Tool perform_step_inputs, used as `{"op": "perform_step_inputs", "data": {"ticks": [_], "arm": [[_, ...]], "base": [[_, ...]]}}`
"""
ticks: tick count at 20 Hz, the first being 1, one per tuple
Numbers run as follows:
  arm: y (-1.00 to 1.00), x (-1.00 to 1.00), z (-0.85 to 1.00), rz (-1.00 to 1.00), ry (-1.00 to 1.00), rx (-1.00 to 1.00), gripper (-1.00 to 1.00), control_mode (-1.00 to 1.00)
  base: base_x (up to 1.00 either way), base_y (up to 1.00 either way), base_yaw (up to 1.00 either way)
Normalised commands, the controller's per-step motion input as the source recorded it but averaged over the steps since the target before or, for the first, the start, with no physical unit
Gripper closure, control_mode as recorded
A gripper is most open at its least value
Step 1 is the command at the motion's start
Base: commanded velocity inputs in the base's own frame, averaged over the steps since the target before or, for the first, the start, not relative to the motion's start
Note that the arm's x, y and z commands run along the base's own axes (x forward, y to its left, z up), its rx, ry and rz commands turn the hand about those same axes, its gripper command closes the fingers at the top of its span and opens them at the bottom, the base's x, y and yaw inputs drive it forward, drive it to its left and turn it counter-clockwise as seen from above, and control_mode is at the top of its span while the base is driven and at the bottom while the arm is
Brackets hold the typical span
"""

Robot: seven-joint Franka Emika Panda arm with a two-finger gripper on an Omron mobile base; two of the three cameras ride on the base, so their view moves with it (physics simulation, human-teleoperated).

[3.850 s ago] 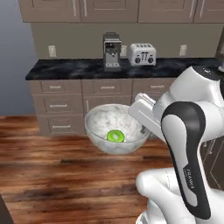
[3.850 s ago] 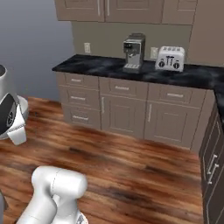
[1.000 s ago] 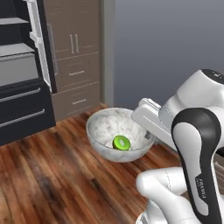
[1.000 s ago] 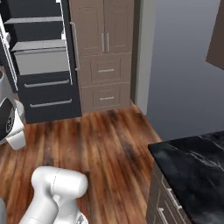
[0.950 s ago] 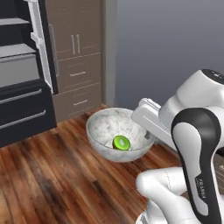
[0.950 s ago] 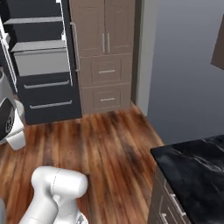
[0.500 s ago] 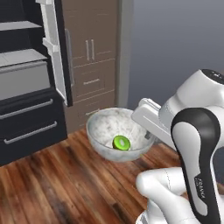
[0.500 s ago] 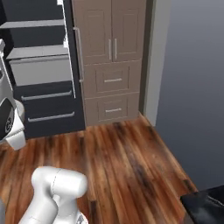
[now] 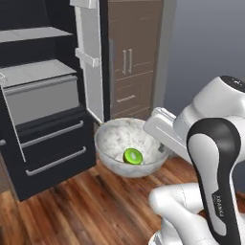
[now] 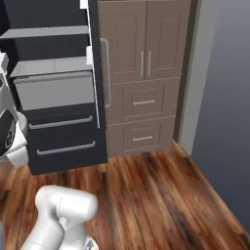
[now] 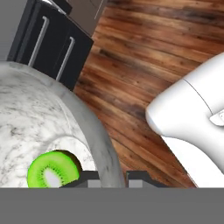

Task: Move the cup from next to the sink to the open cabinet. Then, move the bowl with the kiwi to the fridge to clear the area for faucet cleaning.

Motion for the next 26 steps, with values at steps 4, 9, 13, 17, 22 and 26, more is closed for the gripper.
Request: {"op": "perform_step_inputs", "data": {"ticks": [4, 9, 13, 17, 22, 26], "arm": [[0.00, 0.00, 0.00, 0.00, 0.00, 0.00, 1.00, 1.00], [0.00, 0.00, 0.00, 0.00, 0.00, 0.00, 1.00, 1.00], [0.00, 0.00, 0.00, 0.00, 0.00, 0.00, 1.00, 1.00], [0.00, 0.00, 0.00, 0.00, 0.00, 0.00, 1.00, 1.00], [0.00, 0.00, 0.00, 0.00, 0.00, 0.00, 1.00, 1.00], [0.00, 0.00, 0.00, 0.00, 0.00, 0.00, 1.00, 1.00]], "base": [[1.00, 0.82, 0.00], [1.00, 0.11, 0.00], [1.00, 0.07, 0.00], [1.00, 0.23, 0.00], [1.00, 0.04, -0.07], [0.98, 0.01, -0.17]]}}
